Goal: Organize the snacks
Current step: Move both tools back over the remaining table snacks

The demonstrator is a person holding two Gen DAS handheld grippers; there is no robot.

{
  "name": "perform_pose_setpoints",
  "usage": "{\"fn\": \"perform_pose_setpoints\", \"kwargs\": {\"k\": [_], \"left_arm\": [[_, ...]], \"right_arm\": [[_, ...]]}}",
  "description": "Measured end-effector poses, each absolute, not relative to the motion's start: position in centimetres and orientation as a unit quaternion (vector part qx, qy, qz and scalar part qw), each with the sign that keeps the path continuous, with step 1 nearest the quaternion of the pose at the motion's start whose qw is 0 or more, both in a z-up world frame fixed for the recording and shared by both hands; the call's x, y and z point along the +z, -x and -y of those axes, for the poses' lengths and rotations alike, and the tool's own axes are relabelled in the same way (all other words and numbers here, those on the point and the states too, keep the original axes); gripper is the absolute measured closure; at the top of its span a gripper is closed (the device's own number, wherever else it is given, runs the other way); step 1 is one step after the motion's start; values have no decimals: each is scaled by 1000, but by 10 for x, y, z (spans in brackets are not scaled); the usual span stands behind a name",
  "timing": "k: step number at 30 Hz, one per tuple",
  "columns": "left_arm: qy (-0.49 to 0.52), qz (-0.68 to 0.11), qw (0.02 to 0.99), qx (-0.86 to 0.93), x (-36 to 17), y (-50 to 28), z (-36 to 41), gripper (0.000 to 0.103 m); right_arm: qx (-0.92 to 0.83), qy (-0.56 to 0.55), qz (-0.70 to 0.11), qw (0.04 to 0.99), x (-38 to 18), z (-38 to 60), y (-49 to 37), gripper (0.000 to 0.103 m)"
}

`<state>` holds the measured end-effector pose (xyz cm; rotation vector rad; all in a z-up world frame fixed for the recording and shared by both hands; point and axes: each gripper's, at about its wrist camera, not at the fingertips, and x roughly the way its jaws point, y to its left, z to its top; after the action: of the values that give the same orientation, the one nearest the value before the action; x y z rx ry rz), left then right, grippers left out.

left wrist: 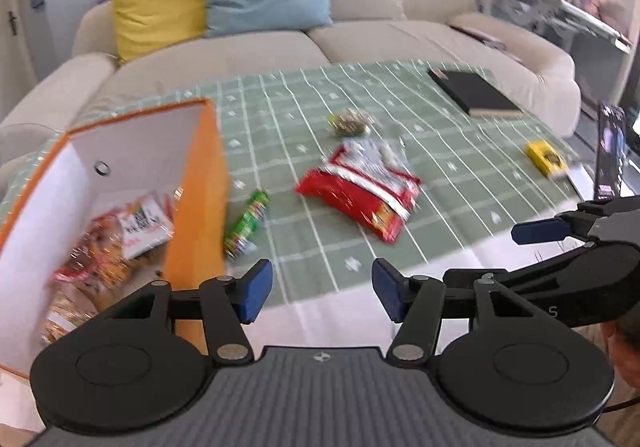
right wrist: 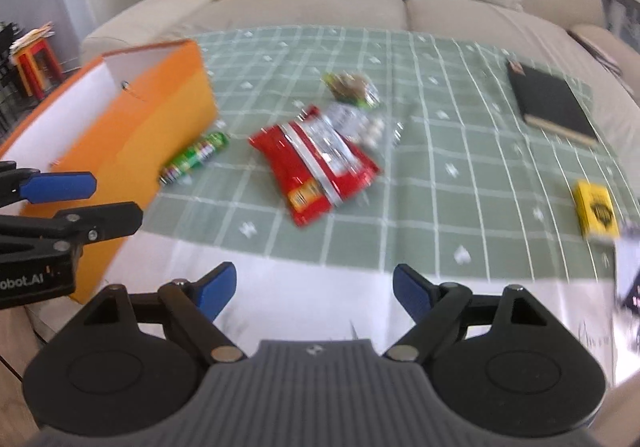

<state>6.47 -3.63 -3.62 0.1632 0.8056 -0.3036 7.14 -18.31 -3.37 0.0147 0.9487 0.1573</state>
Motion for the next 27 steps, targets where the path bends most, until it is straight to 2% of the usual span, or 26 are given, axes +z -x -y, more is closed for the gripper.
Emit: {"fn": "perform_pose_setpoints", "kwargs": {"k": [15, 20, 27], "left_arm": [[-90, -455, 874, -145, -83, -61, 42, 36], [-89, -466, 869, -139, -90, -64, 37, 40], [-80, -476, 865, -135, -102, -68, 30, 40]], "right_arm": [[66, 1, -501, 863, -65, 179, -69, 22], [70, -1, -505, 860, -69, 179, -70, 22], [75, -9, -520, 851, -78, 179, -72, 27]]}}
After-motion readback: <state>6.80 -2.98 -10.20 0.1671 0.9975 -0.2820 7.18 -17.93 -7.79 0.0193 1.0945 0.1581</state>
